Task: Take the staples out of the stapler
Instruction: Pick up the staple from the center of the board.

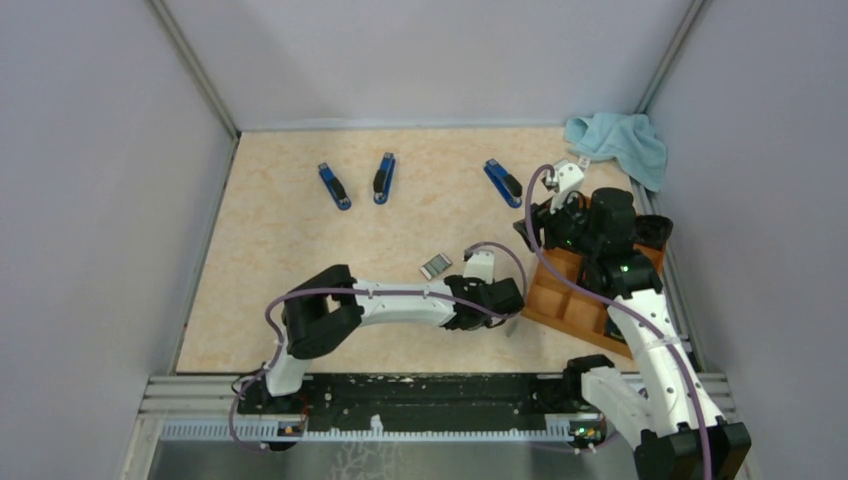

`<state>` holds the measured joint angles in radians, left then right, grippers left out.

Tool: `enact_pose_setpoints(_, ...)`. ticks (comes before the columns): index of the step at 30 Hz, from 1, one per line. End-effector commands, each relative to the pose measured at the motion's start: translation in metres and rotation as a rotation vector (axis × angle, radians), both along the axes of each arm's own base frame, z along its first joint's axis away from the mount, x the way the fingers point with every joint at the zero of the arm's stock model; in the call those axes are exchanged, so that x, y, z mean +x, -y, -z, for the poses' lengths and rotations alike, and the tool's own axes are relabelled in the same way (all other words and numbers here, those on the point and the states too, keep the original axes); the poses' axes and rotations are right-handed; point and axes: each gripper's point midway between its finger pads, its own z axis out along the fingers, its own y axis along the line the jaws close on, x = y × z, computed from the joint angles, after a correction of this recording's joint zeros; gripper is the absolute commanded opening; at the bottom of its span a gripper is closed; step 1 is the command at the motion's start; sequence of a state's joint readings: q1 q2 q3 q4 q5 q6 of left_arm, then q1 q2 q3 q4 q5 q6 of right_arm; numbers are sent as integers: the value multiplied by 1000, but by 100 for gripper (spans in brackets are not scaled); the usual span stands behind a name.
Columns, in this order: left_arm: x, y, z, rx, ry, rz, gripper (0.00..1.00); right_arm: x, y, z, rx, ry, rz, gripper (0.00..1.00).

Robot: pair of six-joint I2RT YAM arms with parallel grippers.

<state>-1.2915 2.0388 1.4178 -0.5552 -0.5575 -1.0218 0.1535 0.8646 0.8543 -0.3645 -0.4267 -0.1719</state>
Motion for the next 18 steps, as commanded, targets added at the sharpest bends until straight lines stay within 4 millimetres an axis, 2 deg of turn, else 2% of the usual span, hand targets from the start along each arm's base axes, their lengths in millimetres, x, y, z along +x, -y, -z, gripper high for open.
enact_pose_setpoints(1,-2,-11,9,73,-25,-27,40,5,2,-41,25,114,16,59)
enact_pose_setpoints(4,-5,-14,14,97,-40,-27,38,5,2,-41,24,114,16,59)
enact_pose_setpoints(6,-7,-18,15,112,-48,-25,32,5,2,-41,24,114,15,59)
enact_pose_setpoints(12,-11,-34,20,180,-56,-11,22,4,1,-40,28,112,10,59)
enact_pose_setpoints(18,-8,-56,19,259,-19,46,20,4,-1,-40,34,110,0,59)
